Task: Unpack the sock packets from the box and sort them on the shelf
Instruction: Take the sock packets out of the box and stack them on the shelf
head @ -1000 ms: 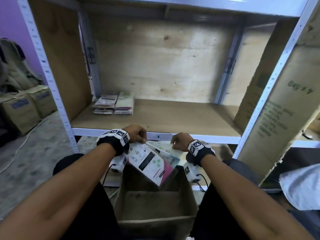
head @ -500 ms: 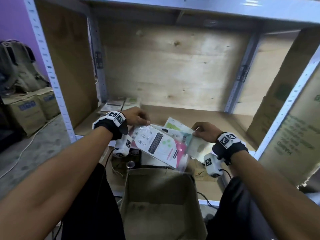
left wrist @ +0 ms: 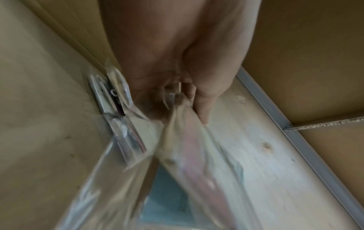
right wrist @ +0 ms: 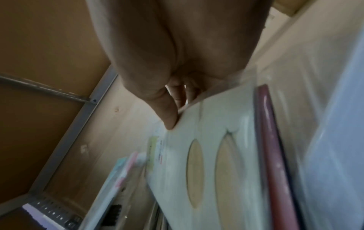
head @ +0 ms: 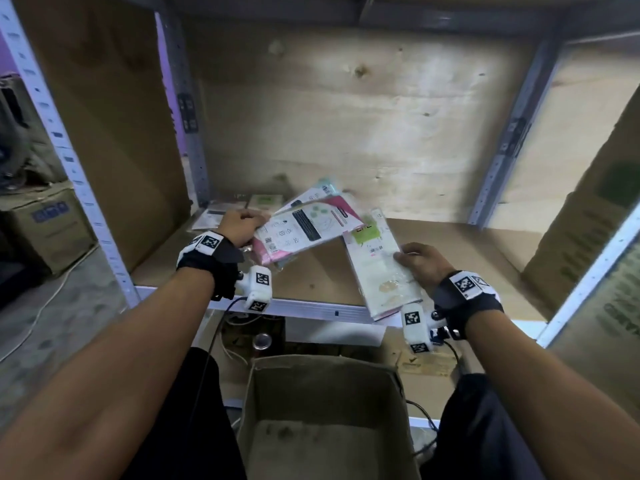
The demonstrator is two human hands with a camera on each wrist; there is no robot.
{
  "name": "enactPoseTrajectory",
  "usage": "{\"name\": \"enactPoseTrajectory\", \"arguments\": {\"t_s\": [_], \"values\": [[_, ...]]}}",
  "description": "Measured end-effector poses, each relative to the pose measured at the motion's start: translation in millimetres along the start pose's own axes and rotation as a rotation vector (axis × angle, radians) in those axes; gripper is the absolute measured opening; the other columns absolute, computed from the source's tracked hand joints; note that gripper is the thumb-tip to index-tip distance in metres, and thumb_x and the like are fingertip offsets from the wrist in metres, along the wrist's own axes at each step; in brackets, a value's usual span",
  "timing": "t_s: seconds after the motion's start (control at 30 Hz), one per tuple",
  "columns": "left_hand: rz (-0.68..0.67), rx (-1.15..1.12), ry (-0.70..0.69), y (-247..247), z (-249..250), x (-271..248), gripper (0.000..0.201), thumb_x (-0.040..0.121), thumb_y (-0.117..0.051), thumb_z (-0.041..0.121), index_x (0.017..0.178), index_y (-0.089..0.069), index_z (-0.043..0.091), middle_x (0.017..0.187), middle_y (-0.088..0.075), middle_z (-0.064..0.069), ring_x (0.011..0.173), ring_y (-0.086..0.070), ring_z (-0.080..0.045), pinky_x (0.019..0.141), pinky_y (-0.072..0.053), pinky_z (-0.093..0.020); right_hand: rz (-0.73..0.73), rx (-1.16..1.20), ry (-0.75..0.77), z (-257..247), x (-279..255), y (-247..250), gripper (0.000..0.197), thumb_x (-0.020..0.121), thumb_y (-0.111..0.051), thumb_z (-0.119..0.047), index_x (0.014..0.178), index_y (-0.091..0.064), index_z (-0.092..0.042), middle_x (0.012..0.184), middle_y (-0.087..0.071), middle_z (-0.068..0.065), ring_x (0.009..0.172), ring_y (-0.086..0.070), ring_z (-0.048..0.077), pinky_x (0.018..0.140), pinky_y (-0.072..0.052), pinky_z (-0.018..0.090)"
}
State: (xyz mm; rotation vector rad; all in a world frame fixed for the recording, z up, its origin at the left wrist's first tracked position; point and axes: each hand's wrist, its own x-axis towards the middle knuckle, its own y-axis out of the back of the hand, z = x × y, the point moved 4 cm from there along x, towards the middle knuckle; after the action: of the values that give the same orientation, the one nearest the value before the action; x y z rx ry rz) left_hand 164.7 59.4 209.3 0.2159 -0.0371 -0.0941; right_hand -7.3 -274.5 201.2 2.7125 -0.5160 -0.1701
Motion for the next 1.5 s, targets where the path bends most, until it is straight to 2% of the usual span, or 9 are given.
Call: {"name": "enactPoseTrajectory", "arguments": {"t_s": [0.17,0.27,0.4,0.6,0.73,1.0,1.27,1.4,1.5], "values": [[0.142,-0.099,0.079,-6,-16,14,0.022,0.093,-0.062,0.007,0.074,-0.063,0.018,0.090,-0.068,-0.010,0.090,-0.063,-0.024,0.070,-0.051,-0.029,0.000,0.185,-0.104,1,13,-26,0.028,0.097,-0.056,-0.006,0.121,-0.057,0.007,0.099,-0.065,0.023,0.069,-0.062,0.025,0.060,-0.054,0.033],[0.176,-0.172,0.125,-2,-27,26,0.007,0.093,-0.065,0.017,0.092,-0.070,0.012,0.109,-0.071,-0.014,0.095,-0.067,-0.027,0.083,-0.058,-0.037,-0.017,0.203,-0.126,-2,25,-41,0.034,0.098,-0.054,-0.005,0.129,-0.052,0.009,0.112,-0.063,0.029,0.078,-0.062,0.031,0.072,-0.055,0.043],[0.223,-0.228,0.150,8,-41,47,0.024,0.090,-0.064,0.020,0.104,-0.069,0.000,0.114,-0.070,-0.024,0.106,-0.067,-0.037,0.098,-0.052,-0.053,-0.039,0.293,-0.169,-11,44,-64,0.035,0.098,-0.052,-0.003,0.131,-0.049,0.009,0.125,-0.058,0.034,0.097,-0.058,0.036,0.097,-0.046,0.061],[0.248,-0.206,0.193,23,-43,68,0.031,0.097,-0.051,0.016,0.117,-0.065,-0.003,0.128,-0.063,-0.025,0.109,-0.064,-0.033,0.096,-0.052,-0.042,-0.084,0.382,-0.168,-33,80,-102,0.026,0.098,-0.051,-0.001,0.123,-0.052,0.007,0.104,-0.064,0.025,0.087,-0.062,0.035,0.089,-0.050,0.057],[0.305,-0.121,0.179,43,-38,82,0.039,0.100,-0.048,0.021,0.132,-0.057,0.001,0.135,-0.059,-0.022,0.121,-0.059,-0.035,0.104,-0.048,-0.045,-0.125,0.418,-0.166,-50,105,-135,0.029,0.098,-0.051,-0.002,0.125,-0.051,0.008,0.118,-0.061,0.030,0.100,-0.061,0.039,0.095,-0.048,0.061],[0.404,0.325,0.070,88,-25,102,0.029,0.100,-0.044,0.002,0.124,-0.058,-0.003,0.126,-0.063,-0.023,0.119,-0.060,-0.036,0.096,-0.046,-0.041,-0.241,0.497,-0.167,-81,150,-199,0.015,0.100,-0.048,-0.004,0.104,-0.060,0.003,0.102,-0.068,0.019,0.080,-0.067,0.030,0.065,-0.060,0.040],[0.421,0.168,0.199,114,-49,122,0.037,0.099,-0.052,0.010,0.134,-0.052,-0.002,0.134,-0.058,-0.022,0.125,-0.056,-0.036,0.101,-0.045,-0.039,-0.266,0.385,-0.170,-91,178,-247,0.027,0.100,-0.048,-0.003,0.123,-0.055,0.010,0.124,-0.062,0.028,0.111,-0.063,0.041,0.099,-0.049,0.053],[0.463,0.027,0.262,117,-68,125,0.043,0.105,-0.037,0.022,0.138,-0.052,-0.001,0.141,-0.054,-0.019,0.129,-0.052,-0.034,0.100,-0.045,-0.034,-0.240,0.312,-0.171,-88,188,-264,0.027,0.098,-0.051,-0.002,0.120,-0.057,0.013,0.124,-0.062,0.031,0.113,-0.061,0.043,0.101,-0.047,0.055],[0.472,0.109,0.298,119,-67,127,0.043,0.102,-0.036,0.021,0.122,-0.061,-0.009,0.127,-0.062,-0.025,0.116,-0.058,-0.037,0.088,-0.041,-0.033,-0.140,0.166,-0.130,-86,196,-270,0.029,0.094,-0.060,-0.005,0.116,-0.060,0.014,0.120,-0.064,0.029,0.109,-0.064,0.042,0.098,-0.050,0.052]]}}
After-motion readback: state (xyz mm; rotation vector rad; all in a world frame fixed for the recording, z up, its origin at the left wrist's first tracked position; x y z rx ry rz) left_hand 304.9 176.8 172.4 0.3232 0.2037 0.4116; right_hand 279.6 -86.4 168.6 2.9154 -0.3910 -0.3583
